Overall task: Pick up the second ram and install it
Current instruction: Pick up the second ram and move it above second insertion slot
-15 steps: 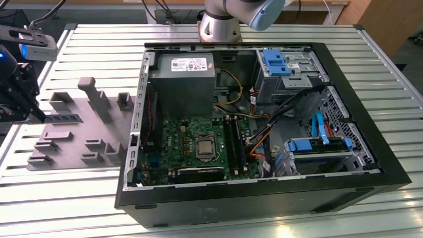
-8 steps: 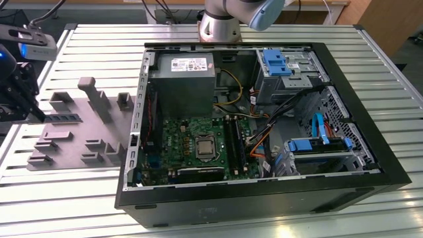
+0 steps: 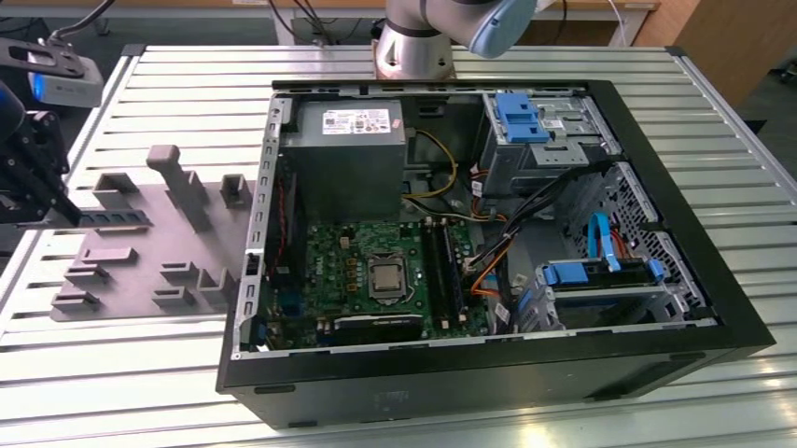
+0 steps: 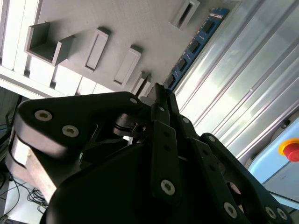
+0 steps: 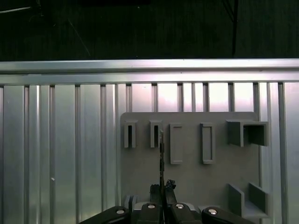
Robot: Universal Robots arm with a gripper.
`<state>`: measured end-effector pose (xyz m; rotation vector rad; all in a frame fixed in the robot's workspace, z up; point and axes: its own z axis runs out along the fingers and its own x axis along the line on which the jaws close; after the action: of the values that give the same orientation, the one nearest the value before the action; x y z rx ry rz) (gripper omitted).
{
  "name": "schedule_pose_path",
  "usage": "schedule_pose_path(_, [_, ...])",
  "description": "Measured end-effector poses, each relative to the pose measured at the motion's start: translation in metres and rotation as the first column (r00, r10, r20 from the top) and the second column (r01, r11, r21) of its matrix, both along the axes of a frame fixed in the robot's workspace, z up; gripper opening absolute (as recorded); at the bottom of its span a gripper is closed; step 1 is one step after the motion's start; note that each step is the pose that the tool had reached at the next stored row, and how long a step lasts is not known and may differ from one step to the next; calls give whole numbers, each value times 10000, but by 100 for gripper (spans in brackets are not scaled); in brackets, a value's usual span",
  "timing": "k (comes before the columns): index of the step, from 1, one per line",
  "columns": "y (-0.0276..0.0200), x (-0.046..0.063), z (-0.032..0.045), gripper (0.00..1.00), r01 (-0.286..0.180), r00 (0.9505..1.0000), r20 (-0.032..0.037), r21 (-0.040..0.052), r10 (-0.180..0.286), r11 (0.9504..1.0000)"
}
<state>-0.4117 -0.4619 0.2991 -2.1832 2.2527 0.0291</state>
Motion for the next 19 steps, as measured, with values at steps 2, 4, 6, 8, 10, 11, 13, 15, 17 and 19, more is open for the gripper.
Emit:
schedule_pose_path(2, [1, 0, 10, 14, -2, 10000, 1, -7, 2, 10000])
schedule_pose_path(4, [3, 0, 10, 14, -33, 10000, 0, -55, 33, 10000])
schedule_pose_path(6, [3, 0, 12, 14, -56, 10000, -2, -70, 56, 10000])
schedule_pose_path(8, [4, 0, 22, 14, -56, 10000, -4, -72, 56, 10000])
schedule_pose_path(10, [4, 0, 44, 14, -56, 10000, -1, -70, 56, 10000])
schedule_pose_path(11, [4, 0, 62, 14, -55, 10000, -2, -71, 55, 10000])
schedule_pose_path(13, [4, 0, 102, 14, -56, 10000, -2, -71, 56, 10000])
schedule_pose_path(15, [5, 0, 145, 14, -55, 10000, 0, -70, 55, 10000])
schedule_pose_path(17, [5, 0, 191, 14, -56, 10000, -1, -71, 56, 10000])
schedule_pose_path(19, [5, 0, 238, 14, -56, 10000, -1, -70, 56, 10000])
